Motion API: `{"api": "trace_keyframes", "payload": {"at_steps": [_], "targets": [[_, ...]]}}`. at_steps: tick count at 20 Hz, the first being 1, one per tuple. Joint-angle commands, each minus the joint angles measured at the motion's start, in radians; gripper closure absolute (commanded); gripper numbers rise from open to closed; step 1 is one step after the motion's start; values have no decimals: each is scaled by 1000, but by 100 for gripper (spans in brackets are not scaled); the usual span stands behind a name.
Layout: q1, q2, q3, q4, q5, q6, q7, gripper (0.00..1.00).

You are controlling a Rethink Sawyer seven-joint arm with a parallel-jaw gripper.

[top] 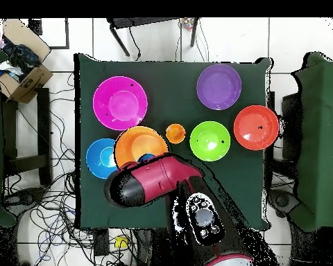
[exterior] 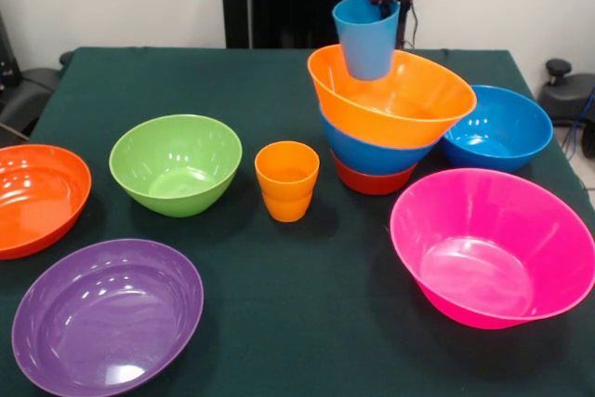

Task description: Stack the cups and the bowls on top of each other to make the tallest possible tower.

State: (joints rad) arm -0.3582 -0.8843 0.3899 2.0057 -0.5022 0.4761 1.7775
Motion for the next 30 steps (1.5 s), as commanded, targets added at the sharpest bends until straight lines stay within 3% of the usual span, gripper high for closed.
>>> {"api": "trace_keyframes", "payload": {"at_steps": [1, 19, 24, 30], "targets": [[12, 43, 85, -3, -13, 68, -62, 100], [-2, 68, 54, -20, -86, -5, -38, 100], [-22, 87, 42, -6, -136, -42, -51, 100], [-16, 161, -3, -32, -216, -112, -1, 100]]}}
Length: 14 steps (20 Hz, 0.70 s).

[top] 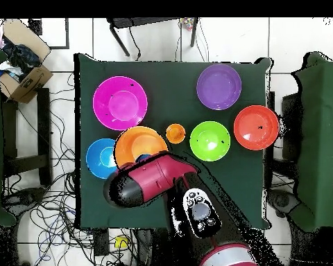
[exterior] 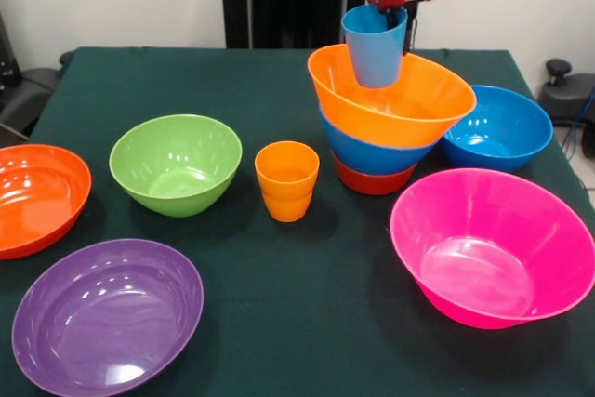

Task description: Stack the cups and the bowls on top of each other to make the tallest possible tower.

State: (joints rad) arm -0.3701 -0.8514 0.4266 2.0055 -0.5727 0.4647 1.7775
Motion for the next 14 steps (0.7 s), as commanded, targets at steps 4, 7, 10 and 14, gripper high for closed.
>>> {"api": "trace_keyframes", "payload": {"at_steps": [4, 7, 10, 14], "targets": [[0, 160, -57, -39, -194, -135, 15, 100], [12, 181, -69, -51, -208, -173, 42, 100], [32, 196, -82, -62, -219, -205, 61, 100], [34, 201, -95, -60, -225, -238, 60, 100]]}}
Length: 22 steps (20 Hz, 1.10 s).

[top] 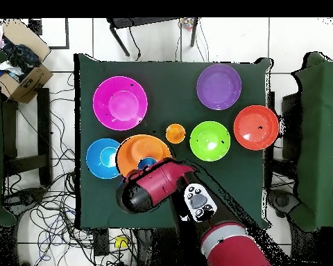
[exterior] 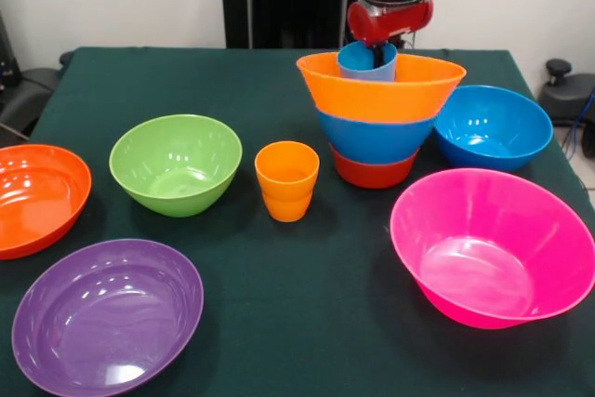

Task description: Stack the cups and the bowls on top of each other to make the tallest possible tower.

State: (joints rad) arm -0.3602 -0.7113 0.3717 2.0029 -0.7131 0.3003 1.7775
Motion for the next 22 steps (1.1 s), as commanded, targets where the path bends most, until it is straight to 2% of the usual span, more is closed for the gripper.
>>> {"api": "trace_keyframes", "payload": {"at_steps": [1, 8, 17, 19, 22], "targets": [[19, 63, -32, -64, -82, -71, 48, 100], [26, 41, -49, -96, -90, -128, 46, 100], [-65, -151, 66, -52, 3, 42, -98, 100], [-76, -161, 84, -66, 3, 61, -119, 100], [-71, -151, 80, -88, -4, 67, -96, 100]]}}
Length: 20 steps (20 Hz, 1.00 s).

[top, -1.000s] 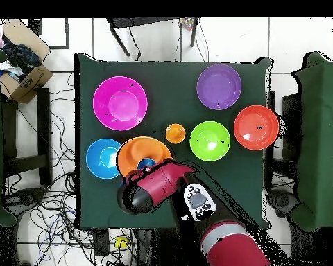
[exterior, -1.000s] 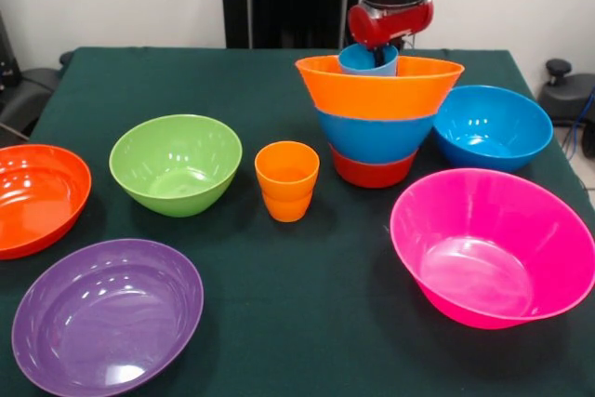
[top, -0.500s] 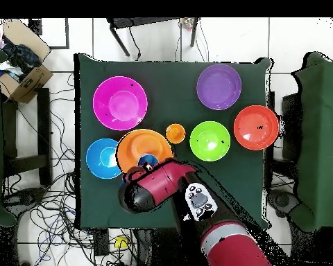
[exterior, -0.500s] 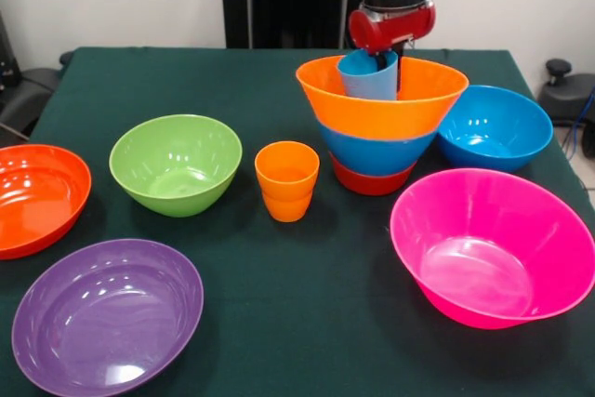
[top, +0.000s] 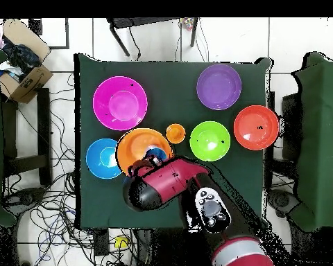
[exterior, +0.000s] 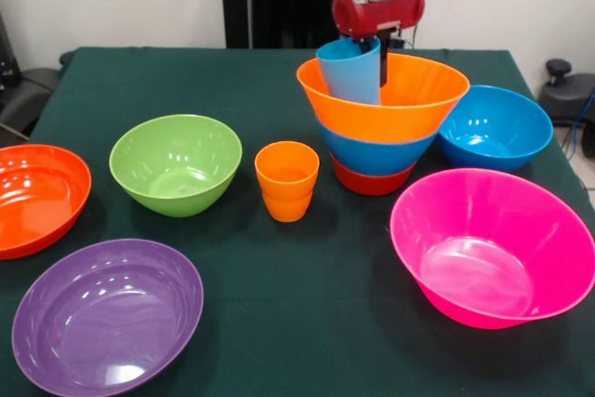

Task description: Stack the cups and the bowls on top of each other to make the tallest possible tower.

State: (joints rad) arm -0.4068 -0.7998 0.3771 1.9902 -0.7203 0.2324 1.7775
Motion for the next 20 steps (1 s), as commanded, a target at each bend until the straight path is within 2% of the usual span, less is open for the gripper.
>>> {"api": "trace_keyframes", "payload": {"at_steps": [1, 9, 15, 20], "targets": [[-20, -64, 71, -76, 1, 135, -87, 100], [-6, -53, 77, -81, -16, 123, -71, 100], [32, -29, 45, -109, -42, 105, -40, 100], [58, -32, 23, -103, -38, 106, -16, 100]]}}
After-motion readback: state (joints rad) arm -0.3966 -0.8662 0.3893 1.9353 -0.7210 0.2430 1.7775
